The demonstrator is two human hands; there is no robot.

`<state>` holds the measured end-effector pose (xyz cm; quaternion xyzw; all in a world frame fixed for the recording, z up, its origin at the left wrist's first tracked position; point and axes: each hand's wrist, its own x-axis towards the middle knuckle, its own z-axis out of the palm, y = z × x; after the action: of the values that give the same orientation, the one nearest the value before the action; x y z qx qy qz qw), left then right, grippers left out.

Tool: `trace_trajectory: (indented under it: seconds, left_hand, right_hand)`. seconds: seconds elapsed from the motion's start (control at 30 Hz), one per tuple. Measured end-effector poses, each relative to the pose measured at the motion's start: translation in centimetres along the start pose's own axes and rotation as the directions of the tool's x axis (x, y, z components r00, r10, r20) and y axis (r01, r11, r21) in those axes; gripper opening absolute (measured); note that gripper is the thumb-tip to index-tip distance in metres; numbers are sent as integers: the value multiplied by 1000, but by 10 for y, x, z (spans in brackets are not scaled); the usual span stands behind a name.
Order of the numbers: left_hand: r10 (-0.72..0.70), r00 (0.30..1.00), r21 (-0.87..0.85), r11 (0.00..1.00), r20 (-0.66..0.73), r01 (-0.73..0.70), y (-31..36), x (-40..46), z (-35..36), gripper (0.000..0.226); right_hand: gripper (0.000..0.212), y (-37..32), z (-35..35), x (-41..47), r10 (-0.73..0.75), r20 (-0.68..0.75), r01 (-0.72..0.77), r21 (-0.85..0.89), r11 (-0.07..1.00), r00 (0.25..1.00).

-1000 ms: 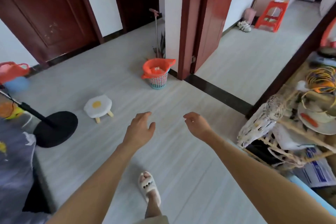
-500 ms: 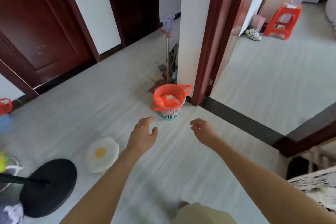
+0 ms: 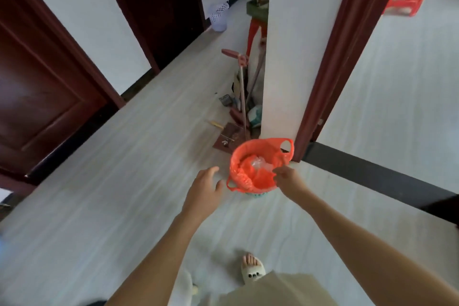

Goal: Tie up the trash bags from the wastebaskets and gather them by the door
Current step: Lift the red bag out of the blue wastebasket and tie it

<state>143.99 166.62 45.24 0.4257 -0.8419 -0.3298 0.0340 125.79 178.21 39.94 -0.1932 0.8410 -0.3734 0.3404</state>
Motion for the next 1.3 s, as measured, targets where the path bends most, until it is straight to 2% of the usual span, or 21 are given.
trace_trajectory:
  seconds: [0.1, 0.2, 0.3, 0.43, 0.53, 0.67, 0.83, 0.9, 0.97, 1.03, 1.1, 1.23, 1.3]
  left_hand:
    - [-8, 995, 17, 1000, 101, 6, -15, 53, -10, 46]
    - [-12, 975, 45, 999, 224, 2, -31, 112, -8, 50]
    - [-8, 952, 50, 999, 305, -8, -46, 171, 1, 52]
    - [-65, 906, 41, 998, 418, 52, -82, 247, 44, 56]
    - [-7, 863, 54, 998, 505, -23, -130, 311, 111, 59]
    - [46, 884, 105, 989, 464, -107, -176, 371, 197, 65]
    - [45, 948, 145, 985, 316, -95, -222, 426, 314, 82]
    - [90, 963, 118, 985, 254, -123, -234, 438, 343, 80]
    - [151, 980, 80, 984, 129, -162, -246, 449, 363, 73]
    - [210, 978, 62, 976, 2, -210, -261, 461, 375, 62]
    - [253, 966, 57, 967, -57, -250, -270, 474, 382, 52]
    - [313, 949, 102, 946, -27, -309, -275, 482, 379, 42]
    - [373, 928, 132, 919, 16, -371, -280, 480, 371, 43]
  right_hand:
    - [31, -15, 12, 43, 101, -21, -99, 65, 993, 995]
    - [35, -27, 14, 85, 194, -111, -175, 156, 972, 975]
    - [35, -32, 23, 120, 240, -204, -207, 173, 963, 949]
    - [35, -8, 51, 171, 302, -320, -283, 106, 953, 898]
    - [35, 53, 92, 224, 355, -400, -380, 20, 925, 845]
    - [34, 134, 137, 283, 332, -492, -440, -119, 890, 805]
    - [53, 228, 184, 351, 254, -598, -423, -159, 892, 760]
    - [61, 254, 198, 368, 246, -617, -428, -163, 889, 748]
    - [62, 275, 207, 381, 213, -656, -458, -227, 859, 725]
    - [57, 290, 212, 386, 167, -698, -490, -293, 821, 697]
    - [50, 296, 215, 385, 139, -733, -472, -269, 839, 666]
    - [25, 293, 231, 358, 178, -803, -444, -119, 888, 569]
    - [15, 292, 240, 336, 208, -798, -457, -94, 885, 566]
